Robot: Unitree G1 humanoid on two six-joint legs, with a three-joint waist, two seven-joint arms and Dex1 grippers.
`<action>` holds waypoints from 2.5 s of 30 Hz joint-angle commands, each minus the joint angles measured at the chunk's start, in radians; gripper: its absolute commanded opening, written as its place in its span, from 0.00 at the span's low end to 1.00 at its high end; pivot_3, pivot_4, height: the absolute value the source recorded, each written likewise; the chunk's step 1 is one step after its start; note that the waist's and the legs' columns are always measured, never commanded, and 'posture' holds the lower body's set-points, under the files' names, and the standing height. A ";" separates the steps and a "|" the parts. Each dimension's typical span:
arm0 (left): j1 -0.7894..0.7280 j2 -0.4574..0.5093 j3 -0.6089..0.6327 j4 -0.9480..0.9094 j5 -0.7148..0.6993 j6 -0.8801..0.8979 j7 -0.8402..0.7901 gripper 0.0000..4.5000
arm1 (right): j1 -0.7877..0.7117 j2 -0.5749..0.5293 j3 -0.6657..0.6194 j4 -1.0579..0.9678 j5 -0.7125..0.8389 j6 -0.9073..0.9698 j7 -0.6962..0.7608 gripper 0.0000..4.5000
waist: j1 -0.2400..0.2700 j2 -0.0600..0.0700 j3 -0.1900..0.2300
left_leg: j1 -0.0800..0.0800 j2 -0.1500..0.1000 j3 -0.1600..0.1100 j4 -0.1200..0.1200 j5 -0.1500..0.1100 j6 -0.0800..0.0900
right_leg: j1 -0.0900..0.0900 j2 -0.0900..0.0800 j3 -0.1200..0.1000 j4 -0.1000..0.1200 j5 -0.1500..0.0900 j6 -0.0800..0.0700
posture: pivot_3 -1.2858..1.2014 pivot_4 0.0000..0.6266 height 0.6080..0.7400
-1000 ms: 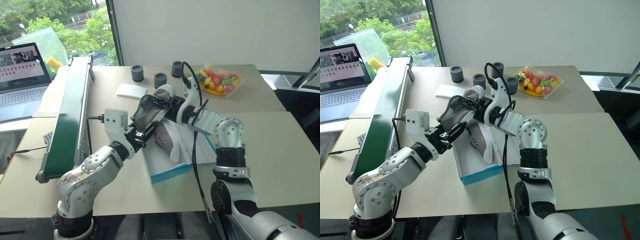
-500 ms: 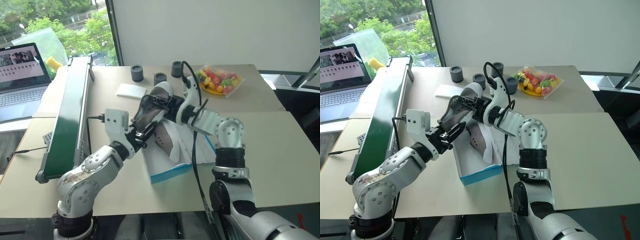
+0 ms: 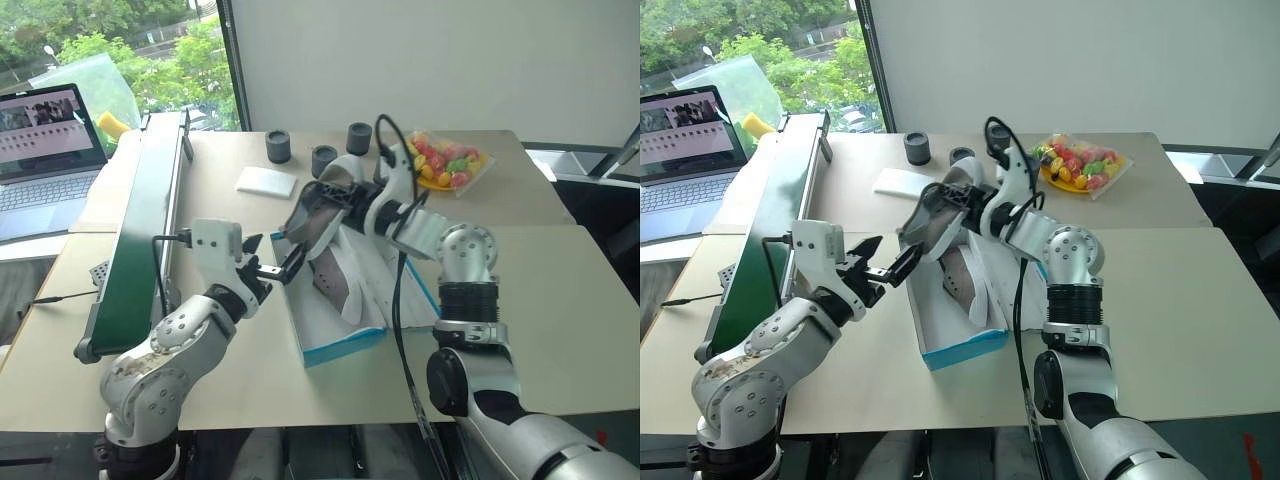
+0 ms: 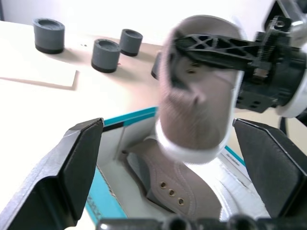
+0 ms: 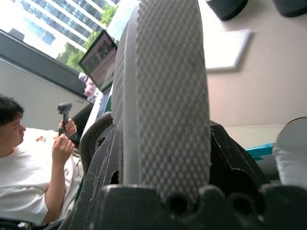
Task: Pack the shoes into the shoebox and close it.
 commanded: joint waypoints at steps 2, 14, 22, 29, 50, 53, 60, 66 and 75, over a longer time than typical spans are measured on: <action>0.024 0.023 0.010 -0.059 -0.029 -0.003 -0.036 0.99 | -0.032 -0.030 0.021 -0.040 -0.048 -0.031 0.043 0.40 | -0.002 0.000 0.000 | 0.000 0.000 0.000 0.000 0.000 0.000 | 0.000 0.000 0.000 0.000 0.000 0.000 | 0.52 0.24 1.00; 0.368 0.403 0.255 -0.149 -0.267 -0.008 -0.454 0.99 | -0.249 -0.314 0.287 0.077 -0.085 0.386 0.483 0.40 | -0.006 0.003 0.002 | 0.002 0.002 0.000 -0.003 -0.001 0.001 | -0.001 0.001 0.000 0.000 -0.003 -0.004 | 0.52 0.24 1.00; 0.466 0.499 0.302 -0.140 -0.257 -0.052 -0.563 0.99 | -0.217 -0.216 0.540 0.132 -0.237 0.397 0.550 0.40 | -0.001 0.004 0.003 | 0.002 0.001 0.000 -0.003 -0.001 0.001 | -0.001 0.000 -0.001 -0.001 -0.003 -0.004 | 0.52 0.24 1.00; 0.476 0.469 0.246 -0.165 -0.236 -0.075 -0.518 0.99 | -0.188 -0.161 0.752 0.252 -0.444 0.198 0.640 0.40 | 0.001 0.004 0.003 | 0.001 0.001 0.000 -0.003 -0.001 0.000 | -0.001 -0.002 -0.001 -0.001 -0.003 -0.002 | 0.52 0.24 1.00; 0.424 0.456 0.177 -0.152 -0.224 -0.095 -0.457 1.00 | -0.350 -0.119 0.561 0.333 -0.576 0.213 0.740 0.98 | 0.000 0.004 0.003 | 0.003 0.001 -0.001 -0.003 -0.001 0.000 | -0.001 0.000 -0.001 0.001 -0.002 -0.003 | 0.52 0.24 1.00; 0.413 0.462 0.173 -0.141 -0.218 -0.095 -0.469 1.00 | -0.371 -0.163 0.499 0.279 -0.566 0.251 0.740 0.98 | 0.000 0.004 0.003 | 0.002 0.001 -0.001 -0.003 -0.001 0.000 | -0.001 0.000 -0.002 0.000 -0.002 -0.003 | 0.52 0.24 1.00; 0.369 0.474 0.164 -0.104 -0.209 -0.091 -0.490 1.00 | -0.271 -0.334 0.249 -0.064 -0.323 0.450 0.862 0.87 | 0.012 0.004 0.003 | 0.000 0.000 -0.002 -0.003 -0.001 -0.001 | -0.001 -0.001 -0.003 -0.001 -0.003 -0.003 | 0.52 0.24 1.00; 0.318 0.487 0.139 -0.060 -0.197 -0.084 -0.530 1.00 | 0.185 -0.801 0.210 -0.606 -0.074 0.294 1.319 0.46 | 0.039 0.005 0.004 | -0.001 0.000 -0.003 -0.002 -0.001 0.000 | 0.002 -0.001 -0.006 -0.004 -0.004 -0.001 | 0.52 0.24 1.00; 0.266 0.510 0.112 -0.014 -0.179 -0.074 -0.585 1.00 | 0.679 -1.062 0.501 -0.873 -0.402 -0.086 1.265 0.01 | 0.007 0.008 0.006 | 0.006 0.004 0.004 0.000 -0.003 0.001 | 0.006 0.001 -0.001 -0.006 -0.008 0.006 | 0.52 0.24 1.00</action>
